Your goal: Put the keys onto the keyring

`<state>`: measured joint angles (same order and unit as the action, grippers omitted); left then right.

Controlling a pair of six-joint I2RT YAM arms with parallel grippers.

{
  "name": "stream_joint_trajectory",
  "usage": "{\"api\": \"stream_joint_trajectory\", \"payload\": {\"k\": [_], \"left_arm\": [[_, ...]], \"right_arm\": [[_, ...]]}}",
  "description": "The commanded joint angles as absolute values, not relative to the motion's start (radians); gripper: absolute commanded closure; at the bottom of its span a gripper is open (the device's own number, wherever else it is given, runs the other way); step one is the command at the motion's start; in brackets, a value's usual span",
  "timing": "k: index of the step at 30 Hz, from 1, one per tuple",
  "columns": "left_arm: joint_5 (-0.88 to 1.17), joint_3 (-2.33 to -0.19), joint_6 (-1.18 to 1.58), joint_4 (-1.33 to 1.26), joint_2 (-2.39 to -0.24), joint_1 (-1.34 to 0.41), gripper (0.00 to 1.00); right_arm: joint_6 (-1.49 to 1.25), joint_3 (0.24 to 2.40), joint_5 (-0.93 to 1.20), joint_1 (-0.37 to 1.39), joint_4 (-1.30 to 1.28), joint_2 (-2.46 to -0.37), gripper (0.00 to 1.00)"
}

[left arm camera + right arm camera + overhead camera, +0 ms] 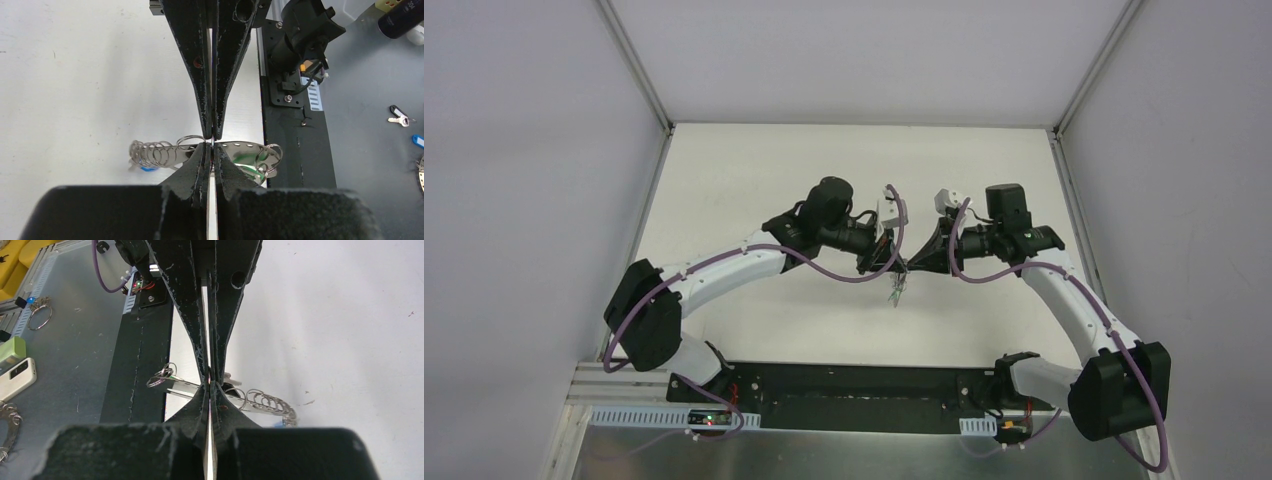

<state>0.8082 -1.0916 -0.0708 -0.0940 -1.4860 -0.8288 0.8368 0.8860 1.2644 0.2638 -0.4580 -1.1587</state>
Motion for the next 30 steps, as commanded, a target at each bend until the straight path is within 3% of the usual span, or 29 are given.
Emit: {"api": "stream_joint_trajectory", "payload": {"k": [1,5,16,23,30], "left_arm": [[0.831,-1.143,-0.092,-0.018,-1.427,-0.811,1.00],[0.782,-1.200,-0.149,0.125,-1.432,-0.811,1.00],[0.736,-1.272,-0.230,0.290,-1.420,-0.814,1.00],[0.745,-1.284,-0.199,0.285,-1.429,-0.815,1.00],[0.752,-1.287,-0.153,0.250,-1.442,-0.814,1.00]], "right_arm": [[0.842,0.878,1.263,0.256,-0.425,-1.143,1.00],[0.824,0.869,1.229,0.259,-0.405,-1.141,1.00],[0.685,0.892,1.195,0.301,-0.319,-1.151,0.62],[0.655,0.908,1.210,0.329,-0.297,-1.166,0.60],[0.563,0.882,1.233,0.355,-0.186,-1.192,0.65]]}}
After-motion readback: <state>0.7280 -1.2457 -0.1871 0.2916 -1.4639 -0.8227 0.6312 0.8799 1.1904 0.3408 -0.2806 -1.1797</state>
